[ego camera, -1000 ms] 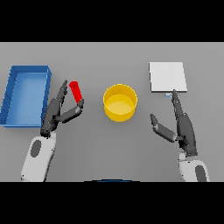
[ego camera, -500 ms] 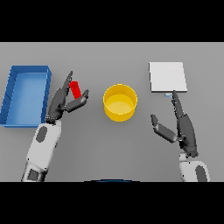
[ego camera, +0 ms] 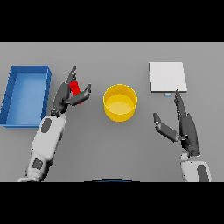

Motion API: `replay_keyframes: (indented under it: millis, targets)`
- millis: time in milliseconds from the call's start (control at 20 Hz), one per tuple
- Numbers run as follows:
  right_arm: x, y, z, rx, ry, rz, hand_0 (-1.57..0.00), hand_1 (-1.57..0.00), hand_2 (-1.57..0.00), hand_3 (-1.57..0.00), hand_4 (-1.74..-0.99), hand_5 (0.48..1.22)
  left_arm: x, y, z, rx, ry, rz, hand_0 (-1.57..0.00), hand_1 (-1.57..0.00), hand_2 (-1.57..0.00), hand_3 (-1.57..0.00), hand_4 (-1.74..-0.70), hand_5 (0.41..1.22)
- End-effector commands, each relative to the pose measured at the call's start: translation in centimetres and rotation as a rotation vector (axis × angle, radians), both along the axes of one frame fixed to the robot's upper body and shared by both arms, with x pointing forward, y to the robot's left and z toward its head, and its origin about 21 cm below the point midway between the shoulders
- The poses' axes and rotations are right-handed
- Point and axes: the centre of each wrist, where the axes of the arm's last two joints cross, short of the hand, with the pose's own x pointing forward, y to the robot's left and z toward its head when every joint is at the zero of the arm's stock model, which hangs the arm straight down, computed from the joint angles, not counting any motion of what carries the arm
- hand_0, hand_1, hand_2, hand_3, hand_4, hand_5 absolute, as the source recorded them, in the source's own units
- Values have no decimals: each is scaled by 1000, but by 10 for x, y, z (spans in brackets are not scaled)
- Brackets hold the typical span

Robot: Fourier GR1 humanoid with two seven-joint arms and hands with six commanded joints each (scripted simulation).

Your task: Pick up the red beaker and tilt it to pour out 1 green nut into yellow bowl. Pick up the yellow bowl and place it on the metallic measuring scale.

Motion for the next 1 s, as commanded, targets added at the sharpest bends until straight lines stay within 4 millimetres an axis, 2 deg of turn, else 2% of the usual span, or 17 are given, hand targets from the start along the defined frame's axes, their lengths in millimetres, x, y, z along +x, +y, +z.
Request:
replay_keyframes:
  millis: [0,50,100,150,200,300,350,400,550,650,700,850,950]
  targets:
    - [-1,0,0,-2,-4,9,1,1,1,1,-1259,642,3,-4,1,-22,-13,9,1,-26,-67,-31,-1378,724]
    - [0,3,-2,2,3,9,1,1,1,1,-1260,642,3,-3,-1,-38,-19,27,-119,-146,-182,-124,-1410,750]
    - [1,-1,-1,-10,-5,6,1,1,1,1,-1258,644,4,-2,-2,-58,-8,41,-285,-328,-364,-292,-1449,783]
    - [0,-3,2,-11,-8,1,1,1,1,1,-1257,645,2,-4,-5,-58,-4,55,-441,-481,-523,-547,-1448,871]
    - [0,0,-1,-10,5,4,1,1,1,1,-1255,644,6,-6,-1,-40,0,64,-662,-699,-733,-724,-1500,941]
    - [-1,3,-3,6,2,7,1,1,1,1,-1254,645,6,-10,0,-8,-14,41,-989,-1013,-1034,-926,-1575,1042]
    - [-2,1,-5,6,-1,1,1,1,1,1,-1252,644,6,-7,0,2,-20,32,-1106,-1125,-1142,-974,-1603,1078]
    - [-1,0,-6,0,3,-5,1,1,1,1,-1250,643,6,-10,-1,15,-29,14,-1199,-1214,-1228,-1093,-1571,1106]
    - [1,0,-2,11,6,0,1,1,1,1,-1257,645,6,-15,-3,5,-18,11,-1380,-1388,-1395,-1326,-1505,1162]
    - [-1,2,-3,21,0,5,1,1,1,1,-1257,643,5,-18,-4,-18,-33,31,-1449,-1454,-1458,-1414,-1590,1151]
    - [-4,3,-2,22,-9,8,1,1,1,1,-1260,643,7,-17,2,-32,-45,50,-1473,-1477,-1481,-1446,-1620,1140]
    - [-2,2,-1,-2,-6,1,1,1,1,1,-1258,646,9,-18,15,-82,-90,71,-1521,-1523,-1525,-1507,-1679,1122]
    - [-2,2,0,-11,-16,7,1,1,1,1,-1259,649,9,-17,23,-57,-118,76,-1539,-1540,-1542,-1530,-1701,1114]
